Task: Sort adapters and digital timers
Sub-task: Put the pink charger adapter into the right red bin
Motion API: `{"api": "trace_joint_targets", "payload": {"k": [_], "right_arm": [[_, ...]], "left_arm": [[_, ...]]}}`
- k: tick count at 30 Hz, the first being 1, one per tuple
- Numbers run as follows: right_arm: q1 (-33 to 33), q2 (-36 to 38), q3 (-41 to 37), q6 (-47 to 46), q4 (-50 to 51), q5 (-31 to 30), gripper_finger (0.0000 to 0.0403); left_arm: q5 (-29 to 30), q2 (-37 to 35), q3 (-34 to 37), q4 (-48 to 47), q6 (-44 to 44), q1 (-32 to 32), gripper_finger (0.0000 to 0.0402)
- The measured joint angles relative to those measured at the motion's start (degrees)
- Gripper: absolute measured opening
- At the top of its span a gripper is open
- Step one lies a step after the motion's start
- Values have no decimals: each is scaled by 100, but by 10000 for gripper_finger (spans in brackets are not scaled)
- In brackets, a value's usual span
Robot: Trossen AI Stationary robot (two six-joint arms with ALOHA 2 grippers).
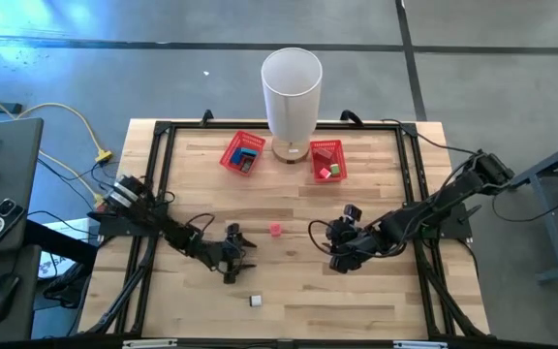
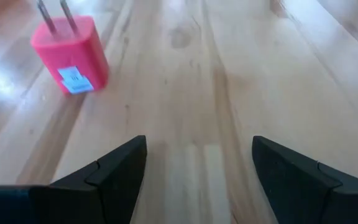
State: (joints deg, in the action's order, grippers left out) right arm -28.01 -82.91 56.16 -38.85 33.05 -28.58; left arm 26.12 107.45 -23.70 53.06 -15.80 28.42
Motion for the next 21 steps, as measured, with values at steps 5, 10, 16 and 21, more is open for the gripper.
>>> {"api": "trace_joint_targets", "payload": {"k": [5,10,16,21], "right_arm": [[33,-134,9,174,-241,2,189],[37,-380,11,315,-364,37,189],[68,-770,-2,464,-519,56,189],[118,-1032,0,624,-886,57,189]], "left_arm": [[214,582,-2,798,77,-204,282],[264,991,-2,1641,136,-411,282],[317,1151,-11,2045,209,-626,281],[323,1151,-13,2050,175,-849,281]]}}
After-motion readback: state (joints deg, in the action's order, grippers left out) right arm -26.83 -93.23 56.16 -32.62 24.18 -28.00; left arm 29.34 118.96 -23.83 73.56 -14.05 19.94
